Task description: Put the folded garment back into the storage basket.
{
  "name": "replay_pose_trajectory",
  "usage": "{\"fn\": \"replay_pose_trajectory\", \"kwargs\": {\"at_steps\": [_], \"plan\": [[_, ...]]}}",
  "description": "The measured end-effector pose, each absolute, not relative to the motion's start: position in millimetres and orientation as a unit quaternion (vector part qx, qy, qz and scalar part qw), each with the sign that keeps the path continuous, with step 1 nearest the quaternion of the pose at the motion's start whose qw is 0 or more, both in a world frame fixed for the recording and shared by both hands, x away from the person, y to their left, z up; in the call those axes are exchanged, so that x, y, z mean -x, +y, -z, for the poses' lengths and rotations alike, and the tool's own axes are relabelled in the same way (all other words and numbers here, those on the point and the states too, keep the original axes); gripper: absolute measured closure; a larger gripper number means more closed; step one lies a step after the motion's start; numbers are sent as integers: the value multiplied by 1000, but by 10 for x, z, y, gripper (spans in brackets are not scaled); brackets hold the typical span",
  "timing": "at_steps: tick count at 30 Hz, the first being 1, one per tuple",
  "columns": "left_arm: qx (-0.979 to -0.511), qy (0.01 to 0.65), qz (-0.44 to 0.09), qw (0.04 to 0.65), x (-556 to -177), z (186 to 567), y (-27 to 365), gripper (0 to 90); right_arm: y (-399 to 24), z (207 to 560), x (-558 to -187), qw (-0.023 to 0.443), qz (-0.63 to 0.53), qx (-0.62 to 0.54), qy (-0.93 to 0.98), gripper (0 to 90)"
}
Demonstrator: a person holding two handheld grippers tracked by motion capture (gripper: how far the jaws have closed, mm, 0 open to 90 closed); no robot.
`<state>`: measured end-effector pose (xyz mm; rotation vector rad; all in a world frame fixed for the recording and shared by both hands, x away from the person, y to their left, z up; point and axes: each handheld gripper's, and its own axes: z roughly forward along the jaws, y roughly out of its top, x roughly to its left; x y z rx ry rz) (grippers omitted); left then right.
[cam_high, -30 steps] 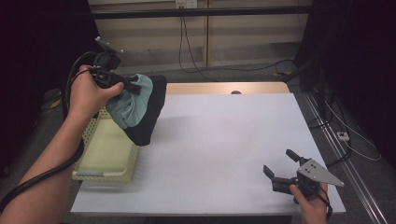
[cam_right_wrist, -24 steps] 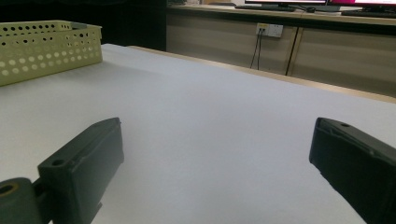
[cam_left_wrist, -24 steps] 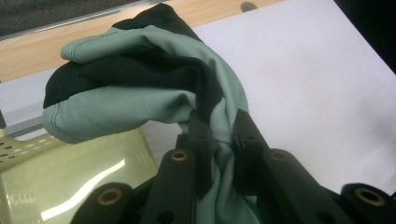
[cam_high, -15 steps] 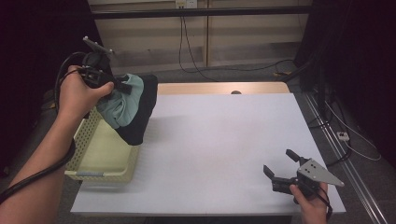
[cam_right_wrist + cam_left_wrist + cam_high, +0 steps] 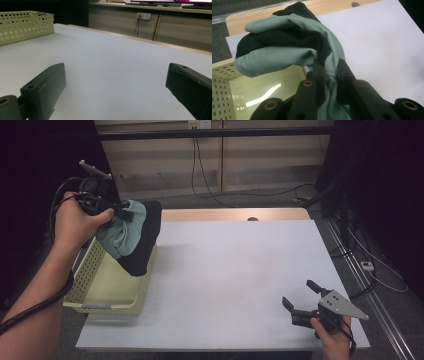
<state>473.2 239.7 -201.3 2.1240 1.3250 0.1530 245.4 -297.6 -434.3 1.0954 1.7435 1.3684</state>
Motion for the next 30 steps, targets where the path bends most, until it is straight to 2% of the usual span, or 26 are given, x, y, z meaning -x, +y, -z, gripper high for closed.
{"fn": "replay_pose_trajectory", "kwargs": {"at_steps": [30], "plan": [[-793, 526, -57, 302, -4682, 2140, 2702, 807, -2970, 4345, -2454, 329, -522, -418, 667, 30]]}}
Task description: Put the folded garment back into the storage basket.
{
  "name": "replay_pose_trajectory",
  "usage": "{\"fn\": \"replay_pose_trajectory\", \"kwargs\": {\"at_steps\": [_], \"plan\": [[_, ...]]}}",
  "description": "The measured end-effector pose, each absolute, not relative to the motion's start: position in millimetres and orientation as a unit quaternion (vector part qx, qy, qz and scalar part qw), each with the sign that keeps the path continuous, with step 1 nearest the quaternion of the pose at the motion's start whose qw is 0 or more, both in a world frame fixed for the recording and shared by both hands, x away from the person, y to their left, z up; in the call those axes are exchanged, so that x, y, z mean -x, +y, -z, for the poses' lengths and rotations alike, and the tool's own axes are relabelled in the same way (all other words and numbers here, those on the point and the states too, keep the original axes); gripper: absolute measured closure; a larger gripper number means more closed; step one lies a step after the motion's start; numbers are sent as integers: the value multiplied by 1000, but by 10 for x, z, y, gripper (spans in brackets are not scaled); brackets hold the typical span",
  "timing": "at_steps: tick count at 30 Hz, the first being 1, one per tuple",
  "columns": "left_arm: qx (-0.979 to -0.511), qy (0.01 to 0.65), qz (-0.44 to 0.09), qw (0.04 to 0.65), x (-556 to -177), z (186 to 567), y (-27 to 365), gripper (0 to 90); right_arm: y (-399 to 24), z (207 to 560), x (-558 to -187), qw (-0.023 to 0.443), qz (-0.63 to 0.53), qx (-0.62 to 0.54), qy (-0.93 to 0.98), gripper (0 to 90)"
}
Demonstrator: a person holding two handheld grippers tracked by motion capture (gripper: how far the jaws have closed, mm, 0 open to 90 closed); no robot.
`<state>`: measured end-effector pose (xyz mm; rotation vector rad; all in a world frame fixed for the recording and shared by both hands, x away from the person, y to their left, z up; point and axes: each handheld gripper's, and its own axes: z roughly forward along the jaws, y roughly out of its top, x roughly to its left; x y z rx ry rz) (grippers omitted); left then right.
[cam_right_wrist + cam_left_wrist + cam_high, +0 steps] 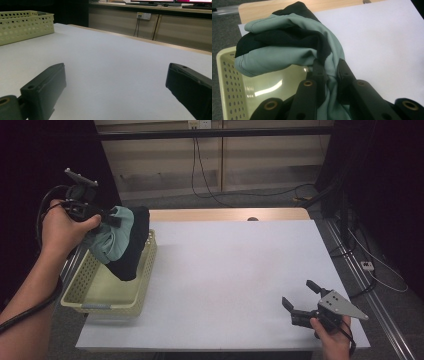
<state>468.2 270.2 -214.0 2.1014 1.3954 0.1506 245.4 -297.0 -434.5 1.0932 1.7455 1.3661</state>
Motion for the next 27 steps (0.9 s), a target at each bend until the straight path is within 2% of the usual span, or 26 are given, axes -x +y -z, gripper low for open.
{"fn": "replay_pose_trajectory", "kwargs": {"at_steps": [27], "plan": [[-792, 530, -43, 299, -4570, 2356, 2858, 806, -2971, 4347, -2455, 329, -521, -418, 667, 29]]}}
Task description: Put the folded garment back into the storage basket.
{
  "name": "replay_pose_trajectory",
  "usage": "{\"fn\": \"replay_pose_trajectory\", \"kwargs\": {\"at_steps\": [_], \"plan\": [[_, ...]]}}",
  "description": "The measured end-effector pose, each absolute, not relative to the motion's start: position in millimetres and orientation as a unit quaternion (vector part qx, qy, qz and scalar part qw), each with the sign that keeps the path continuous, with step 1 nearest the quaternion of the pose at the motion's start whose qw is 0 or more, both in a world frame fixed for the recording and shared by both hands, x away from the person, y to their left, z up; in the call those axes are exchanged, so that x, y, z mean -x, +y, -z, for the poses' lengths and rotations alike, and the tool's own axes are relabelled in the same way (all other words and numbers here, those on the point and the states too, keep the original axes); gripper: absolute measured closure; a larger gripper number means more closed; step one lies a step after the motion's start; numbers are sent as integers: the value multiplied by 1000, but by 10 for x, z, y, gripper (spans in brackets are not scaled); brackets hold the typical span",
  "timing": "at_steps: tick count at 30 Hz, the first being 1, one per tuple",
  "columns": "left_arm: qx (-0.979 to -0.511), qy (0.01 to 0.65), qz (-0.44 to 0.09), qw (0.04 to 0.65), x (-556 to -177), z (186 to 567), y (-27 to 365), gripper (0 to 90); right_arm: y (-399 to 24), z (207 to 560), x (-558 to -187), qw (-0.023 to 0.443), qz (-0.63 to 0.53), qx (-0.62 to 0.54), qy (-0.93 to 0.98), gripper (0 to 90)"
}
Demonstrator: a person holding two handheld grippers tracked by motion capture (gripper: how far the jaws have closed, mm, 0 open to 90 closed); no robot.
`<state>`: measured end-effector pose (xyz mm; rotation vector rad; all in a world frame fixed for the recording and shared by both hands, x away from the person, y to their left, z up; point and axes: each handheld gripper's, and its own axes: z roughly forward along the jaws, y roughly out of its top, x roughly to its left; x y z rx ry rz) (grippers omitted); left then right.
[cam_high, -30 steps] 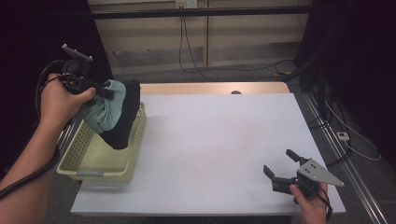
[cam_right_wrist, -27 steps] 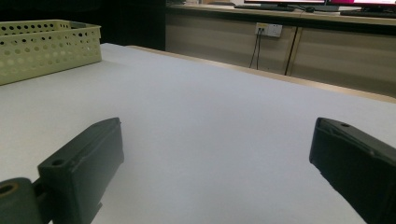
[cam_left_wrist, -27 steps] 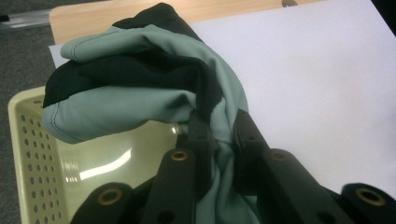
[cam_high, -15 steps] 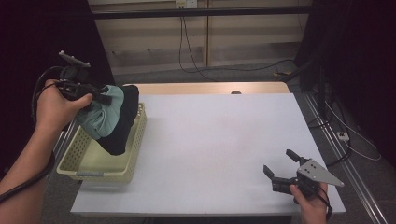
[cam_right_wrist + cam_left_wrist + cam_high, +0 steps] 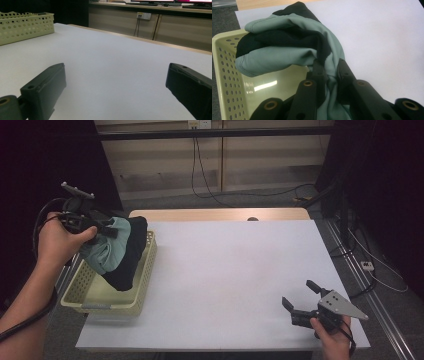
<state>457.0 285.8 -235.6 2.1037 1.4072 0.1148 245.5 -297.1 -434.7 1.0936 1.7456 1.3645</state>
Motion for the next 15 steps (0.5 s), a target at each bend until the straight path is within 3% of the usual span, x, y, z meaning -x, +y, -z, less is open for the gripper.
{"fn": "replay_pose_trajectory", "kwargs": {"at_steps": [15], "plan": [[-792, 535, -41, 291, -4572, 2440, 2933, 807, -2972, 4346, -2454, 329, -522, -418, 667, 29]]}}
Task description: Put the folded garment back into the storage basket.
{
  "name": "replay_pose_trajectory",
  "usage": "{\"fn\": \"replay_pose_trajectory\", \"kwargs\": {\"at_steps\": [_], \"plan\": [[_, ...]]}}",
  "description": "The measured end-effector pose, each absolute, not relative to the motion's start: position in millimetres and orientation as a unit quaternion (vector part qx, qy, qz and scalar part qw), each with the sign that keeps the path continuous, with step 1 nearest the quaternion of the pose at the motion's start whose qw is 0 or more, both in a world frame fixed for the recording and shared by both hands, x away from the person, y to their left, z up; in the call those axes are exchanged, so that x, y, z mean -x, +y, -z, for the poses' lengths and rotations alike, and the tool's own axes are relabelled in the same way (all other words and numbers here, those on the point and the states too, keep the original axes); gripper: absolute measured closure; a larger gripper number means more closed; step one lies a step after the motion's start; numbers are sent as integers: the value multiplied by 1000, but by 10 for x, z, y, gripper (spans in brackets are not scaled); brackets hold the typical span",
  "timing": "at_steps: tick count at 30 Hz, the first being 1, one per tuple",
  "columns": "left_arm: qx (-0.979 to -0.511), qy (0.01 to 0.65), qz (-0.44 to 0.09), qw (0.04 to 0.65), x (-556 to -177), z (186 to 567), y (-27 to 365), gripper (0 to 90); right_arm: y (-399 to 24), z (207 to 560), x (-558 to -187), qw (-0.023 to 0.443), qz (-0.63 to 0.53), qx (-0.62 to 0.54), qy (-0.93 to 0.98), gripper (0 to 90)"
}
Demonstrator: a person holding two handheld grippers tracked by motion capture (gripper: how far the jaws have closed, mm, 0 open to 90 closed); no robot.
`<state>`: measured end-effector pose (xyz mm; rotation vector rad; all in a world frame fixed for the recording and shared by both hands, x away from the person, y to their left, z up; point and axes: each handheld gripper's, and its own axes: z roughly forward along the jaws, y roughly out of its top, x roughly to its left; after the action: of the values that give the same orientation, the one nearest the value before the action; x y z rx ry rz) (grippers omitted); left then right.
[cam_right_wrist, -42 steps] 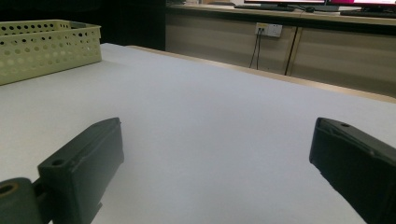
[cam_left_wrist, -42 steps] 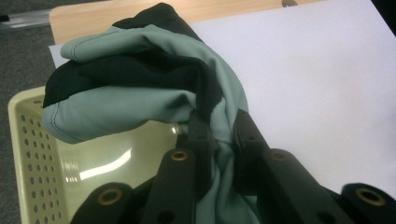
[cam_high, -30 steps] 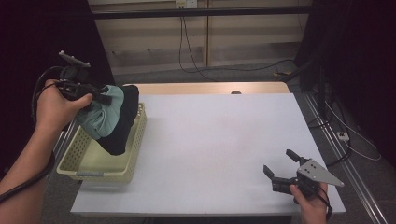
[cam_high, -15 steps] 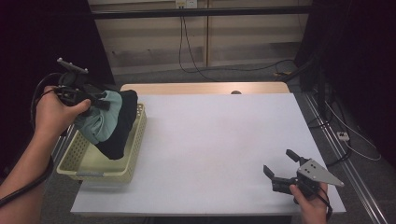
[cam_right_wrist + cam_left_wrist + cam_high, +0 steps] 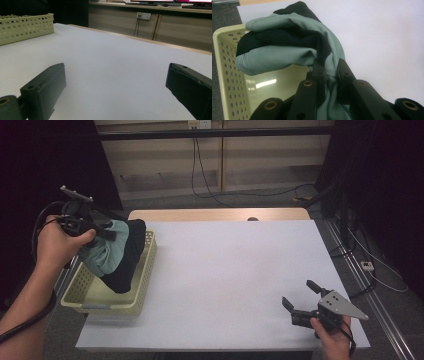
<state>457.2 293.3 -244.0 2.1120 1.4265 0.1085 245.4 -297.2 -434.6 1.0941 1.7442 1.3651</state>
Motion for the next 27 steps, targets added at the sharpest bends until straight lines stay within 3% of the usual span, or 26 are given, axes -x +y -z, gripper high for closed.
{"fn": "replay_pose_trajectory", "kwargs": {"at_steps": [27], "plan": [[-799, 530, -33, 283, -4543, 2676, 2897, 805, -2971, 4343, -2449, 330, -522, -419, 666, 28]]}}
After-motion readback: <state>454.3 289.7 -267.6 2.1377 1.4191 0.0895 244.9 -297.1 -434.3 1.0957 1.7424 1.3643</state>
